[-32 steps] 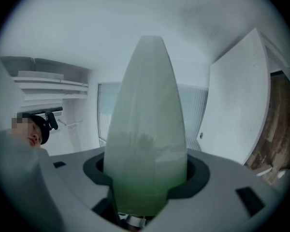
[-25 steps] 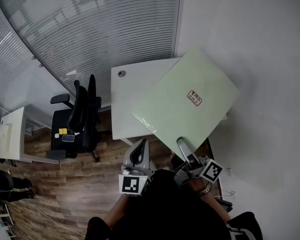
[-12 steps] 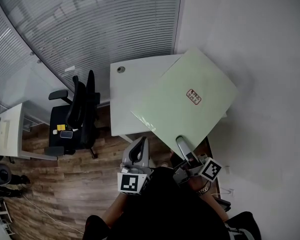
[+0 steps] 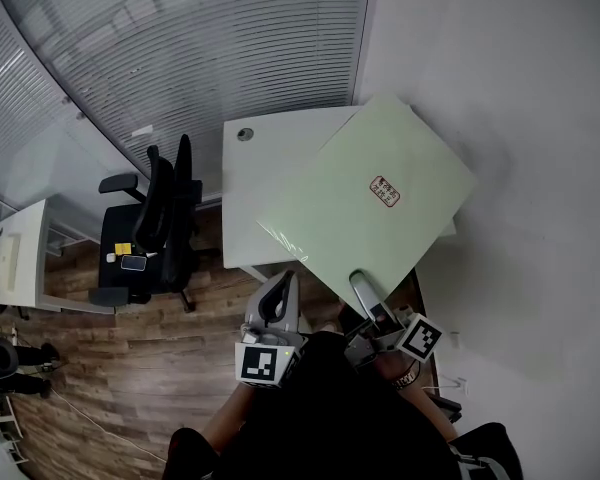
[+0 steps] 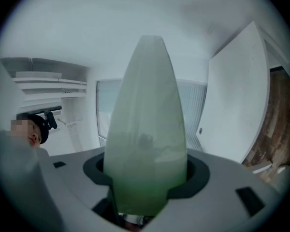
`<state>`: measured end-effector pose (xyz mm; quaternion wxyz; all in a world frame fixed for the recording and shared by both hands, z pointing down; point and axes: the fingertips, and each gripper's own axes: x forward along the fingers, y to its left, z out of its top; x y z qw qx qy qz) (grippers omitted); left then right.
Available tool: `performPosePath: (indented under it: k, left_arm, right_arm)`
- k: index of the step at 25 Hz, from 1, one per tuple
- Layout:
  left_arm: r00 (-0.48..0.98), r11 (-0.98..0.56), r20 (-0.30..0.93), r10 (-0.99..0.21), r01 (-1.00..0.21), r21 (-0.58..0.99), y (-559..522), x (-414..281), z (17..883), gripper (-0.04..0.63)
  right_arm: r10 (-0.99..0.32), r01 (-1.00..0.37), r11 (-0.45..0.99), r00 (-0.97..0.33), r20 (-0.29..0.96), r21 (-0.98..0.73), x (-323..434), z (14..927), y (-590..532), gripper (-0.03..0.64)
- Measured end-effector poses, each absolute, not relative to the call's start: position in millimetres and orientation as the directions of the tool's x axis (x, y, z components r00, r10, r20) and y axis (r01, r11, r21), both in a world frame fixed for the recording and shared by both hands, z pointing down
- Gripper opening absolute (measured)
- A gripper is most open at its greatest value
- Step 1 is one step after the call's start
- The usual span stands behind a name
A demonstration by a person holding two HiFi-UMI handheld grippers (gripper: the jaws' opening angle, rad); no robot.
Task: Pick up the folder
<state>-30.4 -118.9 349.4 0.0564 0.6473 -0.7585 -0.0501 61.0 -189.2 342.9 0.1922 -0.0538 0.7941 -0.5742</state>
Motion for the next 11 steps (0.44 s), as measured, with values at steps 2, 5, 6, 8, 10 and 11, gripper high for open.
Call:
performPosePath:
  k: [2, 5, 6, 8, 10, 11]
  left_arm:
    - [-0.151, 0.151, 0.008, -0.988, -0.98, 0.132, -118.7, -30.8, 351.0, 0.005]
    - [-0.145, 0.144, 0.005, -0.989, -0.982, 0.121, -118.5, -30.7, 352.2, 0.005]
    - [-0.147, 0.147, 0.011, -0.989, -0.98, 0.132, -118.6, -30.2, 350.6, 0.005]
    - [-0.149, 0.151, 0.021, -0.989, -0.977, 0.151, -118.5, -29.4, 347.4, 0.005]
    - [-0.147, 0.149, 0.023, -0.989, -0.977, 0.155, -118.4, -28.9, 346.0, 0.005]
    - [-0.146, 0.148, 0.023, -0.989, -0.977, 0.156, -118.5, -28.7, 345.6, 0.005]
  right_arm:
    - [-0.306, 0.132, 0.335, -0.921, -0.241, -0.933, 61.2, 343.4, -189.7, 0.278]
    - [-0.309, 0.125, 0.334, -0.922, -0.234, -0.934, 61.4, 344.4, -189.8, 0.276]
    - [-0.311, 0.124, 0.332, -0.922, -0.232, -0.935, 61.4, 344.2, -189.8, 0.278]
    - [-0.313, 0.121, 0.329, -0.922, -0.229, -0.937, 61.6, 343.6, -189.2, 0.278]
    - [-0.316, 0.118, 0.323, -0.922, -0.225, -0.939, 62.0, 343.7, -188.7, 0.278]
    - [-0.317, 0.117, 0.32, -0.922, -0.223, -0.94, 62.1, 343.8, -188.6, 0.278]
